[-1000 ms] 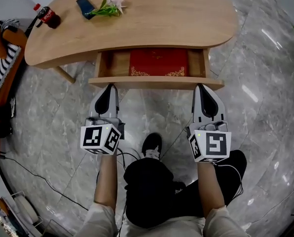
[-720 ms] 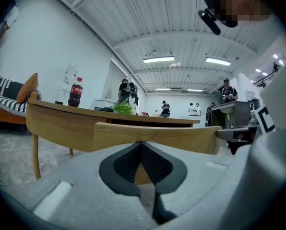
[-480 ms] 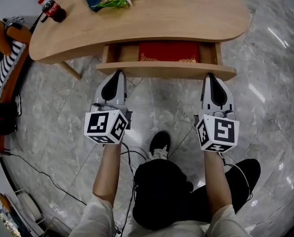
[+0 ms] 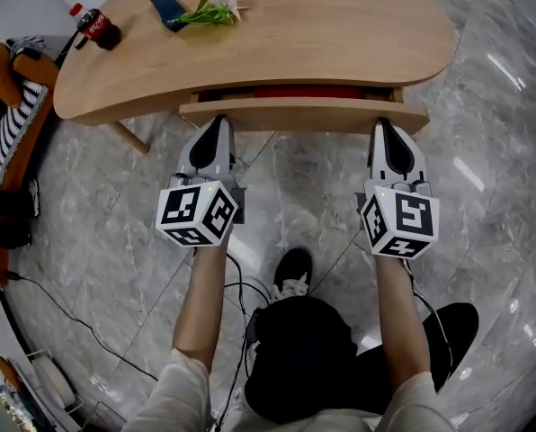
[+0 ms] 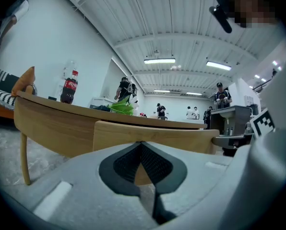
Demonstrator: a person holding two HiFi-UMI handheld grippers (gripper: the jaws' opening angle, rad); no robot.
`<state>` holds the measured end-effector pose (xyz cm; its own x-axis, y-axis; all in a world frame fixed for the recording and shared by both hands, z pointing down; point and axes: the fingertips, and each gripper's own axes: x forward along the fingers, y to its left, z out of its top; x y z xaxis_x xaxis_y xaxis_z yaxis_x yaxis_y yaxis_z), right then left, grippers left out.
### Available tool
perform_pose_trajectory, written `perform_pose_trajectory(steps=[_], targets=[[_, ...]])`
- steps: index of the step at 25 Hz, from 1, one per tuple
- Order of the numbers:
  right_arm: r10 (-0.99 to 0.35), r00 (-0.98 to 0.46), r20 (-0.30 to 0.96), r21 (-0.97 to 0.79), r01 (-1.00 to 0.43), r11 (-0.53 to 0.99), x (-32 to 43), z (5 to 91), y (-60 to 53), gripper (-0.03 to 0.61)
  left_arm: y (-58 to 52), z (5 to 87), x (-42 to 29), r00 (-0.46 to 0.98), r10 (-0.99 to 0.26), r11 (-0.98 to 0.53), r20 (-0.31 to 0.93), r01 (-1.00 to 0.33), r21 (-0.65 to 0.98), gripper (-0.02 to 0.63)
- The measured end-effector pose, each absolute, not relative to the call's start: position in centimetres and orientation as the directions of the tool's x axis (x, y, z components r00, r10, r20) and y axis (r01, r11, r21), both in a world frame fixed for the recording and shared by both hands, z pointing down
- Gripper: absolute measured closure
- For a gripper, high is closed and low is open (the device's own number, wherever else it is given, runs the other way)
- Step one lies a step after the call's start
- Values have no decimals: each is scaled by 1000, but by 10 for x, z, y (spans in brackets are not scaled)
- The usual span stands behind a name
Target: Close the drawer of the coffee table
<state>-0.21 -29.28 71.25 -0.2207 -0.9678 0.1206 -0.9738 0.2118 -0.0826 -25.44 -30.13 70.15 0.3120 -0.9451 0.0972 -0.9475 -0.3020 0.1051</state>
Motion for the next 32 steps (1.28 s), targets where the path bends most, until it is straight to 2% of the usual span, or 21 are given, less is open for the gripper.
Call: perform_pose_trajectory(steps=[17, 22, 27, 32], targets=[[-969, -226, 102, -73, -973, 220, 1, 710, -320, 561, -326, 698, -252, 325, -944, -312, 61, -937, 159, 604], [-968, -230, 102, -71, -972, 224, 0, 711, -326, 561, -333, 699, -254, 323, -945, -310, 56, -937, 161, 604], [-966, -237, 107, 5, -971, 239, -1, 711, -333, 561, -341, 700, -253, 324, -944, -313, 64, -940, 139, 604], [-964, -249, 93, -26, -969, 247, -1, 711, -342, 561, -350, 699, -253, 314, -947, -305, 64, -944, 122, 604]])
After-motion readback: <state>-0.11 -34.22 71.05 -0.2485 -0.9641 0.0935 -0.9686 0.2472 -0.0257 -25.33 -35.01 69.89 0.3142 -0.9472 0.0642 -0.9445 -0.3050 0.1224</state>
